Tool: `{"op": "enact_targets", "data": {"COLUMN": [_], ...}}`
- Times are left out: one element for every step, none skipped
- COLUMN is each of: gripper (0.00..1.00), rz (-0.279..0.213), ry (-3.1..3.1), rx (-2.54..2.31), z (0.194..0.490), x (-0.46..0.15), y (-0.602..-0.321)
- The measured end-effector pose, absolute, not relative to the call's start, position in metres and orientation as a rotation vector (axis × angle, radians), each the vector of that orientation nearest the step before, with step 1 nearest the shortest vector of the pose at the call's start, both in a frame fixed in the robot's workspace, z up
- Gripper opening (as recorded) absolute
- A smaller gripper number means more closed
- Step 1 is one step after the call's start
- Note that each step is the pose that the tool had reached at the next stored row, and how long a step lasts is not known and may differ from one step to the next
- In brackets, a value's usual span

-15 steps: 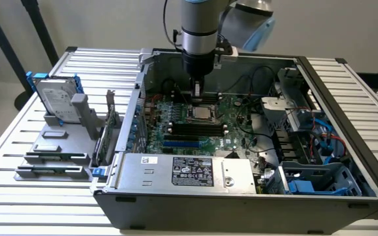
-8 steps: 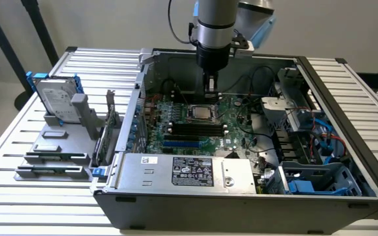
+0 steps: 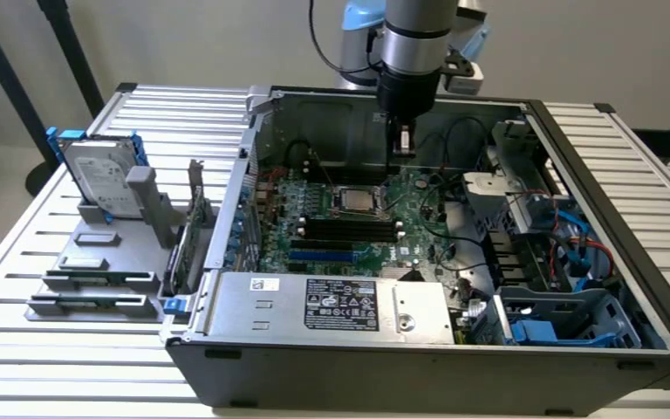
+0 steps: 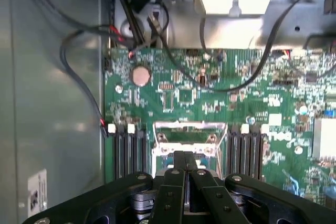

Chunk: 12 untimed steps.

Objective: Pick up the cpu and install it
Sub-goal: 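Close the cpu cover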

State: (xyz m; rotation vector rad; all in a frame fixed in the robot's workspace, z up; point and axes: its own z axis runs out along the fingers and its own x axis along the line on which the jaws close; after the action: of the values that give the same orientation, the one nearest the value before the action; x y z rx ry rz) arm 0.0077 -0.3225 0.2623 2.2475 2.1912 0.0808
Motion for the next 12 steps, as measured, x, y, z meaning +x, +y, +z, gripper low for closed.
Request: {"op": "enact_targets", "data": {"gripper": [0.11, 0.11, 0.11, 0.11, 0.11, 0.11, 0.11, 0.11, 0.11, 0.11, 0.11, 0.11], "rz": [0.081, 0.081, 0.081, 0.081, 0.081, 0.081, 0.081, 0.081, 0.081, 0.081, 0.081, 0.081], "ry": [2.191, 2.191, 2.191, 2.191, 2.191, 2.191, 2.191, 2.191, 2.192, 2.192, 2.192, 2.192], "rx": [2.247, 2.248, 2.248, 2.248, 2.248, 2.248, 2.248, 2.248, 2.248, 2.248, 2.248, 2.248], "z": [0.263, 0.263, 0.263, 0.263, 0.263, 0.263, 0.263, 0.263, 0.263, 0.263, 0.263, 0.261], "x": [0.012, 0.017, 0.021, 0.026, 0.03, 0.035, 0.039, 0.044, 0.048, 0.052, 0.055, 0.056], "y": [-0.323, -0.322, -0.322, -0.322, -0.322, -0.322, -0.322, -0.322, -0.322, -0.322, -0.322, -0.322]}}
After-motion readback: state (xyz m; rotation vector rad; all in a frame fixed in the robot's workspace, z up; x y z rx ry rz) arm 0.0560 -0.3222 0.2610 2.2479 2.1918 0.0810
